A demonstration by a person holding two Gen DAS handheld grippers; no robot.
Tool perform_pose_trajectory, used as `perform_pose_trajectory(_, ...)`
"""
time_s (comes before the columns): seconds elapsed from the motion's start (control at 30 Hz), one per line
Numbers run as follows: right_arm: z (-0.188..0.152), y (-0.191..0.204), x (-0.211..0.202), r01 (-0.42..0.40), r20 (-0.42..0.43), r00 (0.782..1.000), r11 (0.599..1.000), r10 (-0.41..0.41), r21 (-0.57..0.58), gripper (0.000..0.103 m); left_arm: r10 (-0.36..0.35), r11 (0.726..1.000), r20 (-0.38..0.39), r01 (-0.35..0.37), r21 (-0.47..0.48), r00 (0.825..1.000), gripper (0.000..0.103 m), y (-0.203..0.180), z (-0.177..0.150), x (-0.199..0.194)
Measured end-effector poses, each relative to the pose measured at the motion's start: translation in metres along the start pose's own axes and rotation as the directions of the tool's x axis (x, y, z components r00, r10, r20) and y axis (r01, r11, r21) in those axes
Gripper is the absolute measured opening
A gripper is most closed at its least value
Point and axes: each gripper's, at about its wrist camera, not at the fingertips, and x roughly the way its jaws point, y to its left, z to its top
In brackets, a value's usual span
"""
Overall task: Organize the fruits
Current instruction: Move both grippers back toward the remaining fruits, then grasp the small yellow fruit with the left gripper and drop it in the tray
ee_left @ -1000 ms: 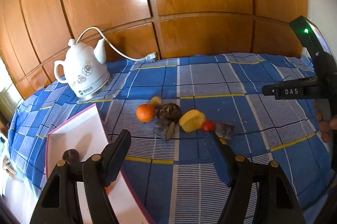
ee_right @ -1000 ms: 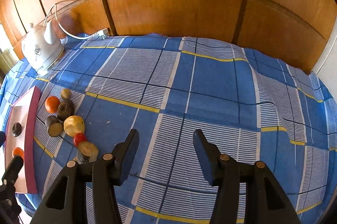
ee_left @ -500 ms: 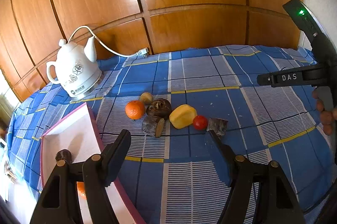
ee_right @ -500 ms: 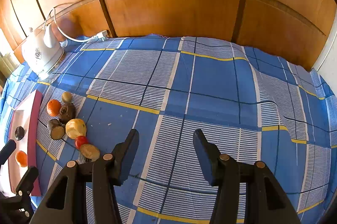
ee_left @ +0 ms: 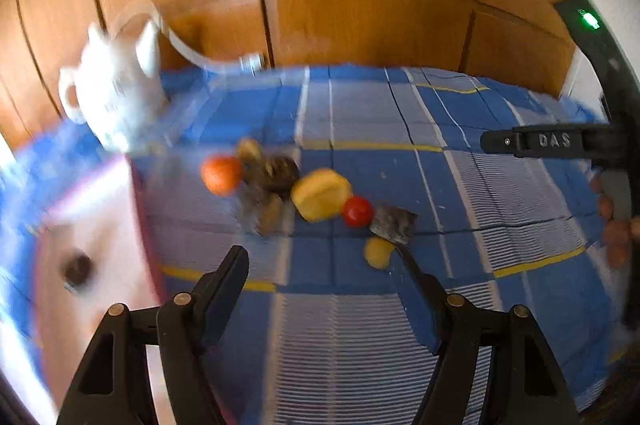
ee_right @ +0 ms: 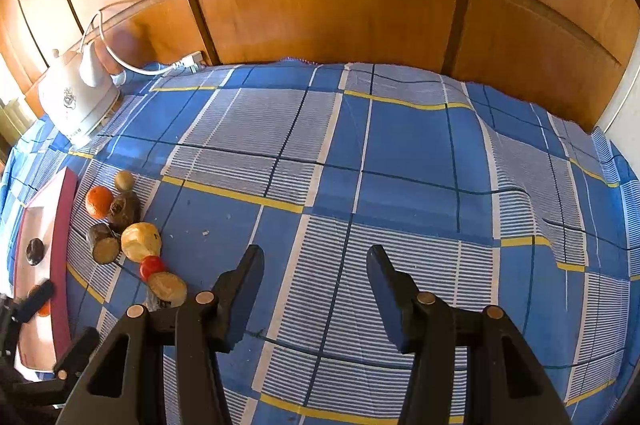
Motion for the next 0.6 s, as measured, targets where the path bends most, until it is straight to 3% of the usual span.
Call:
perform_pose_trajectory(0.07, -0.001, 0.0, 0.003, -0.002, -0.012, 1.0, 1.0, 0.002, 0.006, 0.054, -0.045, 0.996, -0.036, 0.042, -0.079, 0.998, 0.072, 0.008, -0.003, 0.009)
perform_pose_trajectory(0.2, -0.001, 0.001, 0.002, -0.012, -0.015, 1.0, 1.0, 0.012, 0.006, 0.054, -0.07, 0.992, -0.036, 0.065, -0.107, 0.997, 0.071, 0.008, -0.008, 0.014)
perform_pose_trajectory(0.47, 0.0, 0.005, 0.0, -0.025, -0.012, 1.0, 1.0, 0.025, -0.003, 0.054, -0.079, 0.994, -0.04, 0.076, -0.075, 0.996, 0.07, -0.013, -0.001, 0.025)
perform_pose_trajectory(0.6, 0.001, 0.005, -0.001, -0.03, -0.017, 0.999, 1.0, 0.03, 0.001, 0.054, -0.077, 0.997, -0.086, 0.074, -0.036, 0.993, 0.062, -0.023, 0.002, 0.046)
